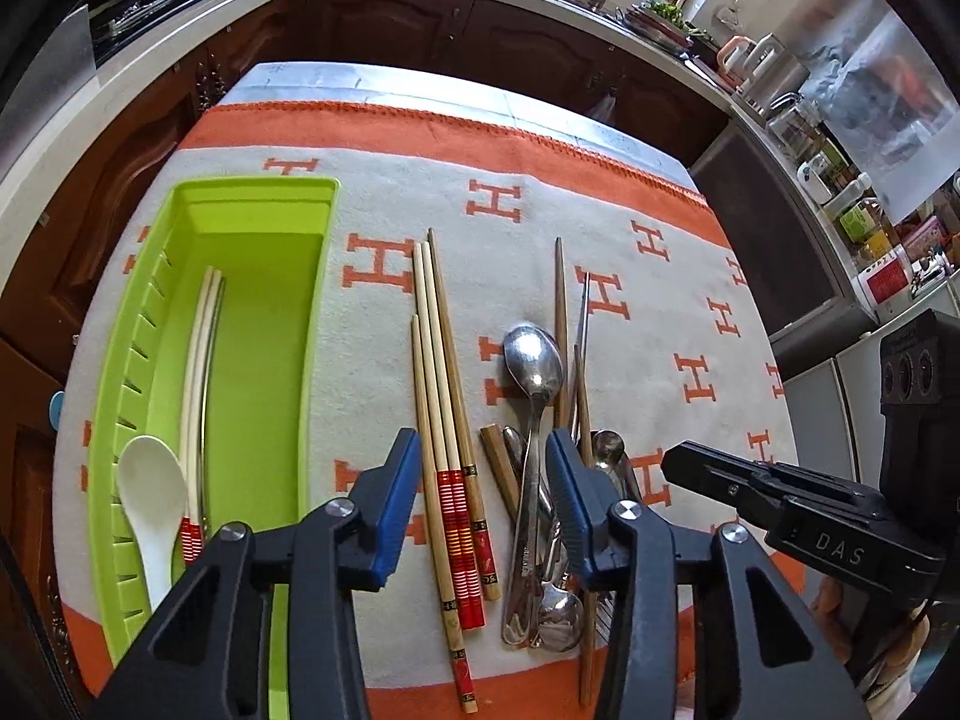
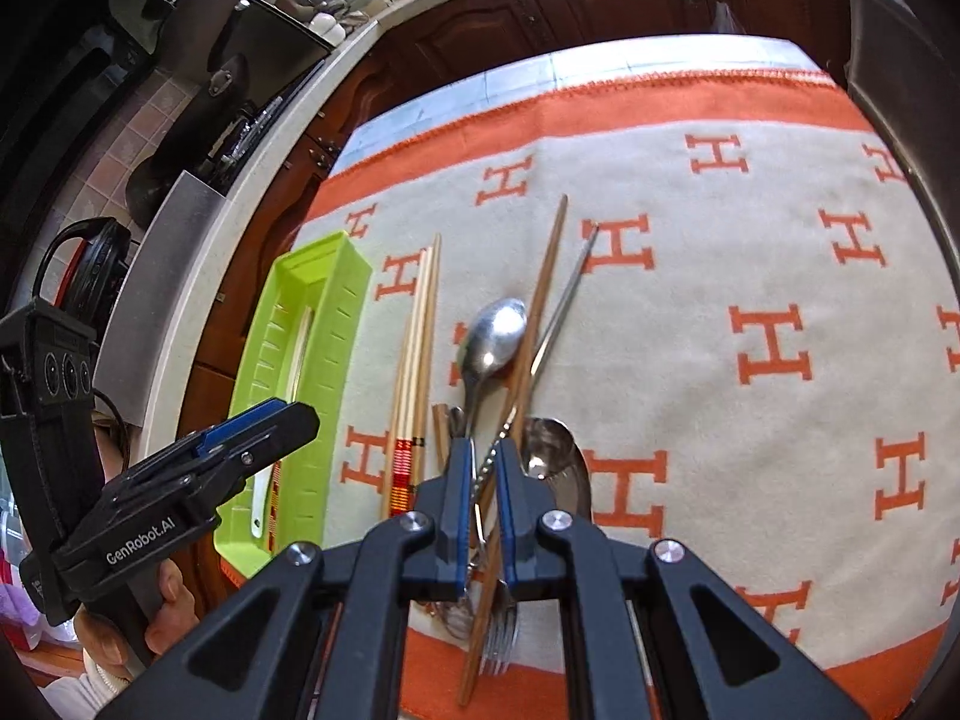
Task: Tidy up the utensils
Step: 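Grasp a brown wooden chopstick with the right tool while the left tool grasps a steel spoon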
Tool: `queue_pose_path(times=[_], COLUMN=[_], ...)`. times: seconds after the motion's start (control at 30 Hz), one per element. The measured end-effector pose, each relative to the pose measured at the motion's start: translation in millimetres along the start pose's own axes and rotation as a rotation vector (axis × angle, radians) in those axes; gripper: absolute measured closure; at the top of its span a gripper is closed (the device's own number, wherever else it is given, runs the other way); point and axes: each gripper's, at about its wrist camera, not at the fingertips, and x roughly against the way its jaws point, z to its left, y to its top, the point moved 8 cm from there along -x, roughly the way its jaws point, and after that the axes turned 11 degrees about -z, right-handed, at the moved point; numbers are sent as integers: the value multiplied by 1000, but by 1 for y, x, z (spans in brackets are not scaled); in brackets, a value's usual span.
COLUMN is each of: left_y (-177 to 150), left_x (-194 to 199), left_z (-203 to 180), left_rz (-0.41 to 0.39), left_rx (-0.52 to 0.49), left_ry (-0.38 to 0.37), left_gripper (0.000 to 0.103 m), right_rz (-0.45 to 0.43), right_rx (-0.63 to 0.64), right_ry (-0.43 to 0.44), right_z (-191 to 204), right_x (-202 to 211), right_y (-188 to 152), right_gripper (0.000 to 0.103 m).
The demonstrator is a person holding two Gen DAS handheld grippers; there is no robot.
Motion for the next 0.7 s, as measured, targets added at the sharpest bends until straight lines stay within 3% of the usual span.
queue_pose_path(times=[0.1, 0.3, 0.7], left_y=[-7, -16, -14], left_x=[-14, -31, -45], left_z=[-3, -7, -10], left_rz=[34, 71, 85], left_rx=[-8, -24, -37], left_ry=[-1, 4, 6], left_gripper=[75, 76, 76], right_rz=[44, 134, 180], right_rx=[-15, -2, 77], right_ry=[20, 34, 31], right_z=[-6, -12, -1], right_x=[-13, -36, -53], right_y=[-11, -30, -43], right_gripper=[95, 95, 93])
